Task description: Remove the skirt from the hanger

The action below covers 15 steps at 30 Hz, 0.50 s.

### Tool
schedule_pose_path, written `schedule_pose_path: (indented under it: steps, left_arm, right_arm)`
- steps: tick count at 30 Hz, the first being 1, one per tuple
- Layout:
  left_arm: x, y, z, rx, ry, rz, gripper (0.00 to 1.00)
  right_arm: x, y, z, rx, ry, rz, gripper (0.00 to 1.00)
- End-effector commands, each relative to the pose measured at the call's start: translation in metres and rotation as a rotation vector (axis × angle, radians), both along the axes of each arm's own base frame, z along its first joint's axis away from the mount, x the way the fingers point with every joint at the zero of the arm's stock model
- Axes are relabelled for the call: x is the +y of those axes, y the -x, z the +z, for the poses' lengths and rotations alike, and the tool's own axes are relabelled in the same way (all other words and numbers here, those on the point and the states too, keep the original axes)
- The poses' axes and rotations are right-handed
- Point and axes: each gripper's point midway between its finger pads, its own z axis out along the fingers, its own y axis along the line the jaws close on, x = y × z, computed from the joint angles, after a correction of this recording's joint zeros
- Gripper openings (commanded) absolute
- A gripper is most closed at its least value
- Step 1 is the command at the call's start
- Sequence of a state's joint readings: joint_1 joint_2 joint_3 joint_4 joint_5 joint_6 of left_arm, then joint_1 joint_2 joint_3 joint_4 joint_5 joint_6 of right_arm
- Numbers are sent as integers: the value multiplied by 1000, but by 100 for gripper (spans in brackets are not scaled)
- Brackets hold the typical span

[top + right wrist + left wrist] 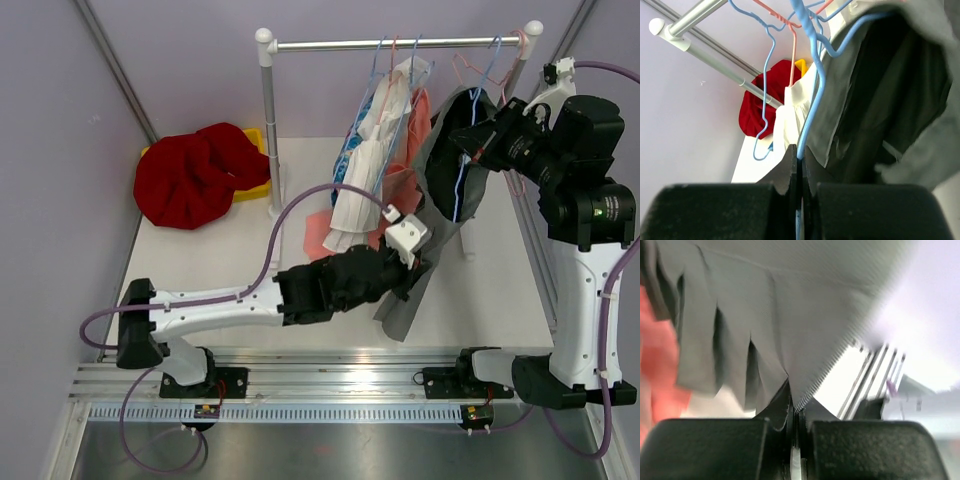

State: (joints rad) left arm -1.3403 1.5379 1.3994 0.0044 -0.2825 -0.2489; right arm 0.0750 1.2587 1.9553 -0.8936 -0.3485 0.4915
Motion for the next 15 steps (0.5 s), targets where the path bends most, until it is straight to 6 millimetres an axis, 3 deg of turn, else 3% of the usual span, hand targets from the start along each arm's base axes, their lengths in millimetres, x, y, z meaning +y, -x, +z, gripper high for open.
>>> schedule_pose_path:
  steps: [1,2,4,5,8,10,13,15]
  left_arm:
    - [34,39,15,-33,7,43,0]
    - [40,54,-6,-16,-34,45,0]
    - [52,69,-14,7,-39,43,0]
    - [57,85,-33,27,-60,33,0]
    - [68,102,-51,90,-39,38,0]
    - [73,102,-68,117,-53,56,0]
    - [69,93,-56,103,-28,113,0]
    - [65,73,-58,51,-88,187,0]
  right_arm:
    - [-4,0,42,-155,13,-25,0]
    - [-5,-2,44,-160,15,-31,0]
    - [-5,-6,43,-159,20,-35,0]
    - [-7,-8,43,-156,25,-42,0]
    - [-9,-12,43,-151,36,-53,0]
    - [-9,-12,42,-146,34,-55,0]
    - [-8,-4,39,-130,25,-50,0]
    - [-8,6,30,-94,15,-48,0]
